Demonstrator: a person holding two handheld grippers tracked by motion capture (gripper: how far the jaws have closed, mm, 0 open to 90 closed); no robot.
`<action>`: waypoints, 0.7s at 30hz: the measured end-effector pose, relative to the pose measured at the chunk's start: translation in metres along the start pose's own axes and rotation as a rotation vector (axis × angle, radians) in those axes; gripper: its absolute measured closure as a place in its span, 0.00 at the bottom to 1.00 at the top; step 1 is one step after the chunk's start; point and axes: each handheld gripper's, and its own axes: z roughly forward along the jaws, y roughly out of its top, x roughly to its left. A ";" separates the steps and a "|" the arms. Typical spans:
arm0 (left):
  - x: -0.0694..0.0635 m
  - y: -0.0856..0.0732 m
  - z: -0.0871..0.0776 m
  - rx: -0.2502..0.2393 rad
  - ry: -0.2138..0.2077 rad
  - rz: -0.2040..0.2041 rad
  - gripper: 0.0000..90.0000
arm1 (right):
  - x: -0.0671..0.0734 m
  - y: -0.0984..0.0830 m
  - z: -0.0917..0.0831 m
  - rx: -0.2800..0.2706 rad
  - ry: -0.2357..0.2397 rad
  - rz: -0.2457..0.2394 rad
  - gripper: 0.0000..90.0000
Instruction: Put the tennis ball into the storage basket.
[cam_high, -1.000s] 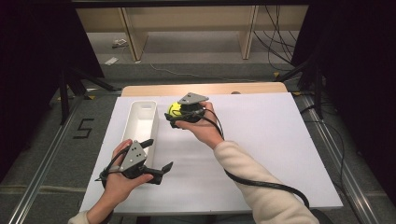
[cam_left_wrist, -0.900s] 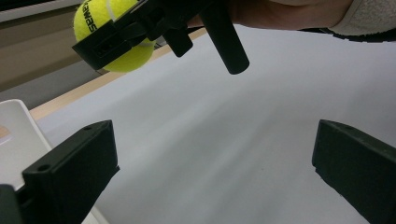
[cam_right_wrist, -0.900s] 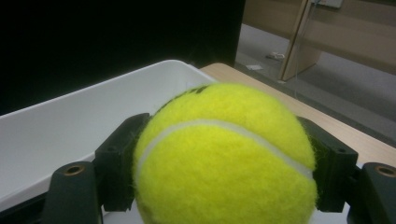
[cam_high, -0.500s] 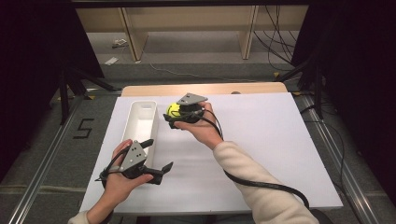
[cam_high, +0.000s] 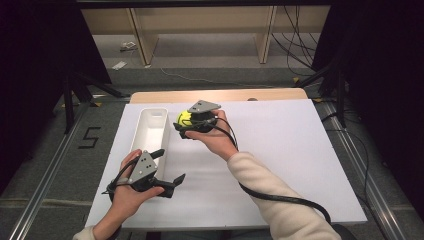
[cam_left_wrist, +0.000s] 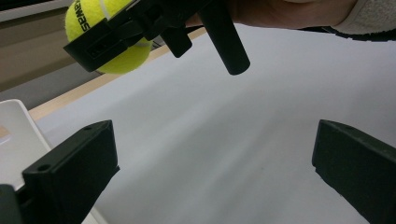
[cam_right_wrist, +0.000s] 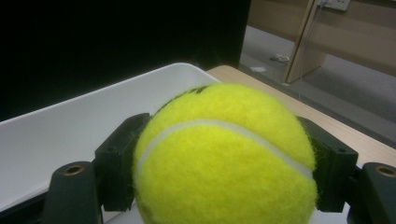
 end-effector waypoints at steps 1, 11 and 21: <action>0.000 0.000 0.000 0.000 0.000 0.000 0.00 | 0.000 0.000 0.000 -0.001 0.000 -0.002 0.30; 0.000 0.000 0.000 0.000 0.001 -0.001 0.00 | 0.003 0.002 0.001 0.002 0.003 -0.006 0.30; 0.000 0.000 0.000 0.000 0.001 0.000 0.00 | 0.005 0.005 0.002 -0.002 0.010 -0.010 0.30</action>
